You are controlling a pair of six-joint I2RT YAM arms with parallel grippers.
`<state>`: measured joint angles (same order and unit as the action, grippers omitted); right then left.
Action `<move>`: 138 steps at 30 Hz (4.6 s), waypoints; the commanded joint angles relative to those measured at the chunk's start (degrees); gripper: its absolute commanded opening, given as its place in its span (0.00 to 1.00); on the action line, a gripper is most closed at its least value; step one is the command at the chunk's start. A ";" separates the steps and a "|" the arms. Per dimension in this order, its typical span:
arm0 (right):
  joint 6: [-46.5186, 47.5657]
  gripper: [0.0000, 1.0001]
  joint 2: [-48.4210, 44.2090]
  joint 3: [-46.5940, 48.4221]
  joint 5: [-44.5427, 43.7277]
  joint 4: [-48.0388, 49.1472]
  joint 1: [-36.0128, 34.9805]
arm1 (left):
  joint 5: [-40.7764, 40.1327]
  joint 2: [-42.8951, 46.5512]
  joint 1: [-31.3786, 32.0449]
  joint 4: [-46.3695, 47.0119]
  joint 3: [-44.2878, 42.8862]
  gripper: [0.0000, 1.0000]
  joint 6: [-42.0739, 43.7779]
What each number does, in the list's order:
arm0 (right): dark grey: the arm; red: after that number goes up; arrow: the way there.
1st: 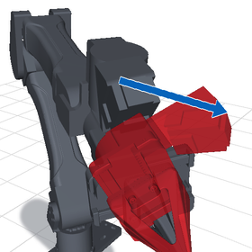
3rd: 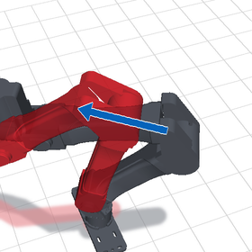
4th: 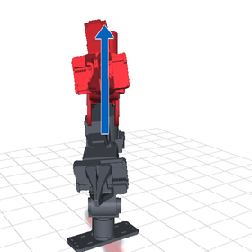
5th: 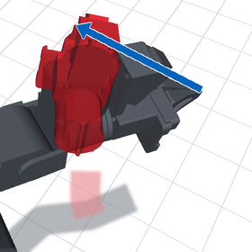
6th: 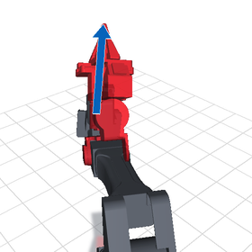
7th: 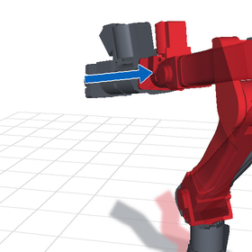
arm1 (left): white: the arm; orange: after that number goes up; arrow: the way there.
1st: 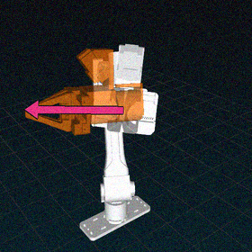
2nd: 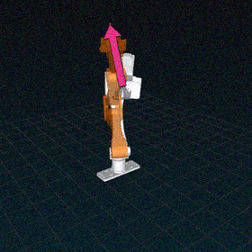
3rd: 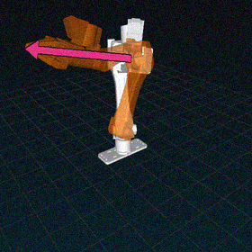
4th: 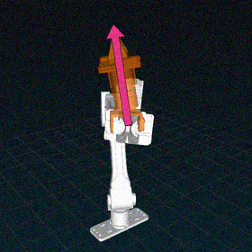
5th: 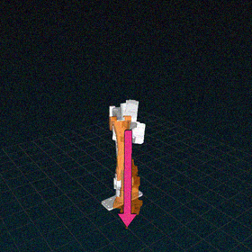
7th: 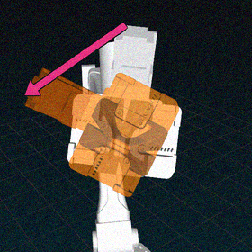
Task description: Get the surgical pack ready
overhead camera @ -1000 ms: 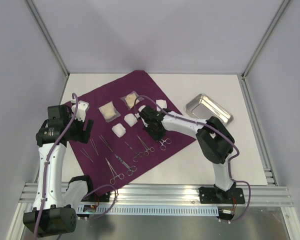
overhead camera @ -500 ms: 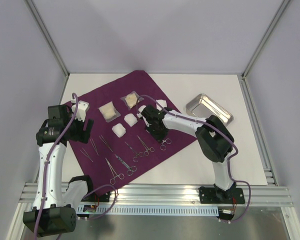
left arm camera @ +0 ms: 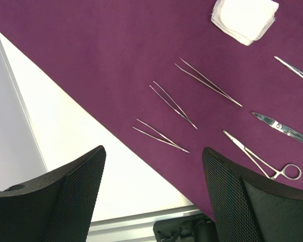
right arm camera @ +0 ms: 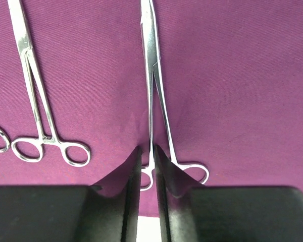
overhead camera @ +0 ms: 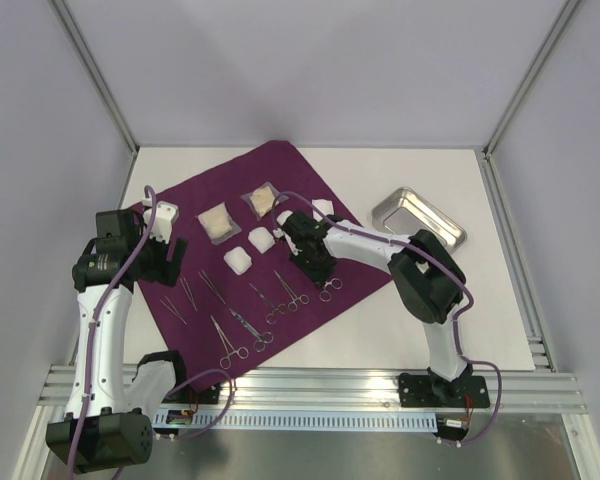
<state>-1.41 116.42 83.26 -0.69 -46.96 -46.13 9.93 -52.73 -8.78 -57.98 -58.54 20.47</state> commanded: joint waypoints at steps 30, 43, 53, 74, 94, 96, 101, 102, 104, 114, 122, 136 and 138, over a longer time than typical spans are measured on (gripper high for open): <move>5.98 0.01 -9.18 -1.44 -7.75 5.04 0.86 | -0.09 0.08 -0.37 0.50 -0.43 0.86 1.33; 15.55 0.01 -16.75 0.50 -6.18 2.84 25.54 | 5.79 -3.43 -0.37 2.08 -4.56 0.86 0.36; 24.69 0.01 -17.02 -7.15 -4.59 8.38 39.00 | 10.45 -4.93 -0.37 3.22 -5.09 0.86 0.09; 37.71 0.01 -8.50 -9.96 -0.28 12.15 41.65 | 10.90 -5.63 -0.37 3.92 -4.56 0.86 0.45; 31.30 0.32 -16.30 -3.30 -7.56 11.28 41.38 | 9.67 -5.98 -0.37 2.78 -5.53 0.87 1.24; 25.10 0.32 -19.63 -1.18 -13.25 10.93 40.34 | 8.53 -6.16 -0.36 2.43 -5.44 0.87 1.33; 9.52 0.39 -26.94 3.13 -21.28 4.35 31.91 | 4.49 -5.98 -0.28 1.38 -4.39 0.87 1.59; 7.23 0.40 -28.08 2.44 -22.07 3.81 29.45 | 3.17 -5.81 -0.28 1.29 -4.21 0.87 1.77; 2.67 0.47 -30.19 -1.15 -22.08 3.98 21.11 | 2.11 -5.11 -0.36 1.02 -3.42 0.87 2.03; -9.84 0.34 -17.03 -3.38 -11.18 9.61 -7.11 | -0.70 -2.47 -0.37 -0.30 -0.96 0.88 1.94; -10.45 0.27 -7.61 -0.38 -4.59 8.46 -10.03 | 0.08 -1.32 -0.36 -0.56 -0.61 0.88 1.94; -8.17 0.22 -2.17 0.75 -5.90 7.59 -10.47 | 1.23 -2.64 -0.36 1.28 0.18 0.88 0.80; -7.91 0.27 -1.55 1.55 -5.29 7.50 -10.39 | 1.40 -2.64 -0.28 1.37 0.45 0.88 0.80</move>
<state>-10.35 113.78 81.78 -5.61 -39.46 -56.23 10.44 -55.46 -8.78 -57.60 -58.54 21.45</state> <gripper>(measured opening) 0.242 0.881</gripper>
